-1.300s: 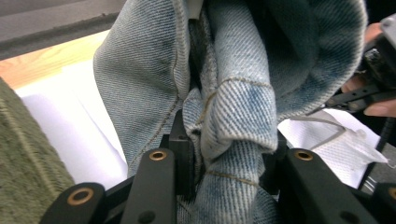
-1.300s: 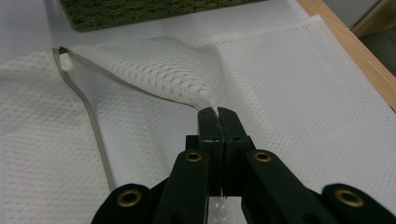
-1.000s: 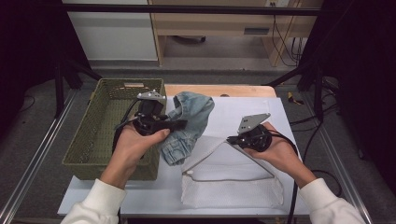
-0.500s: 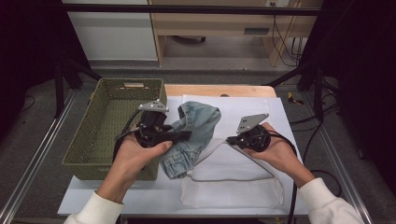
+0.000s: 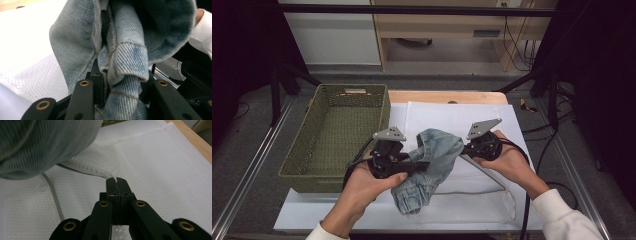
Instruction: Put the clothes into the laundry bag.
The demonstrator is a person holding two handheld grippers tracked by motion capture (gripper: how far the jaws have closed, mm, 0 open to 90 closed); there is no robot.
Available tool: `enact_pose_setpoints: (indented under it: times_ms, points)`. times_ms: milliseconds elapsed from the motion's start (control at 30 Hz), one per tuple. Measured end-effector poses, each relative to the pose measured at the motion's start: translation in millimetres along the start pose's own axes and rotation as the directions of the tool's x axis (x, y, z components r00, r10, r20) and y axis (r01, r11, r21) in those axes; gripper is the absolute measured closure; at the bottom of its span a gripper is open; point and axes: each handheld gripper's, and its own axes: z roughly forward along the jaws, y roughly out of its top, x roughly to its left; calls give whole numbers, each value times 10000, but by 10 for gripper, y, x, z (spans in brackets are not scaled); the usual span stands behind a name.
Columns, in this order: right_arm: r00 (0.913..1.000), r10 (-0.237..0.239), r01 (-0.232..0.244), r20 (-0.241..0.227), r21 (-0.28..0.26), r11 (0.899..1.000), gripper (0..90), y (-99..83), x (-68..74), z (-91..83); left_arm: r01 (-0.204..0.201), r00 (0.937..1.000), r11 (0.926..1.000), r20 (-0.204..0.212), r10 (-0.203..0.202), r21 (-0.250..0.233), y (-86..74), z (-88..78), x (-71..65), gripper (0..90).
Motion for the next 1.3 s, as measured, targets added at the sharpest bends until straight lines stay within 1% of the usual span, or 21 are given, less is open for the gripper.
enact_pose_setpoints:
  times_ms: [167,200,300,400,467,533,633,700,733,767,867,933,967,1067,1133,1233,1300]
  points:
    - [10000,43,-43,-58,-37,10000,900,-2,-21,-8,88,9999,10000,136,-88,-13,-28,66,1,667]
    - [10000,64,-64,-59,-60,10000,900,-3,-24,-8,280,9993,9995,254,-277,-136,-36,94,16,667]
    - [9999,156,-156,-53,-62,9999,900,-2,-28,-6,399,9983,9990,445,-389,-221,-29,142,21,667]
    - [9998,167,-168,-75,-85,9998,900,-1,-34,-3,333,9985,9993,450,-325,-183,-23,173,-2,667]
    - [9998,194,-194,-67,-98,9998,900,0,-34,-7,214,9988,9997,440,-210,-77,-37,211,-34,667]
    - [9998,153,-154,-105,-99,9998,900,-3,-35,-11,308,9983,9994,489,-301,-125,-64,225,-43,667]
    - [9999,128,-128,-78,-105,9999,900,-4,-43,-19,363,9973,9993,637,-356,-93,-99,239,-52,667]
    - [9998,147,-149,-98,-164,9998,900,2,-55,-25,357,9972,9993,665,-351,-84,-105,244,-59,667]
    - [9998,147,-149,-98,-164,9998,900,2,-55,-25,396,9966,9992,725,-388,-93,-108,252,-70,667]
    - [9997,234,-236,-66,-196,9995,900,12,-56,-26,413,9954,9991,874,-401,-114,-104,261,-96,667]
    - [9998,214,-215,-49,-226,9995,900,17,-59,-25,322,9938,9994,1067,-304,-151,-87,277,-162,667]
    - [9997,259,-260,-46,-270,9993,900,21,-64,-30,289,9920,9995,1236,-268,-154,-78,317,-210,666]
    - [9997,259,-260,-46,-270,9993,900,21,-64,-30,289,9920,9995,1236,-268,-154,-78,317,-210,667]
    - [9996,277,-278,-52,-281,9992,900,23,-70,-29,85,9939,10000,1101,-81,-35,-78,409,-248,666]
    - [9996,264,-265,-32,-263,9993,900,24,-72,-28,81,9941,10000,1078,-79,-15,-84,434,-244,666]
    - [9997,224,-223,30,-236,9995,900,16,-90,-33,257,9926,9997,1189,-253,-17,-123,493,-210,666]
    - [9997,238,-236,62,-271,9994,900,7,-105,-44,307,9934,9995,1105,-315,85,-167,543,-190,666]
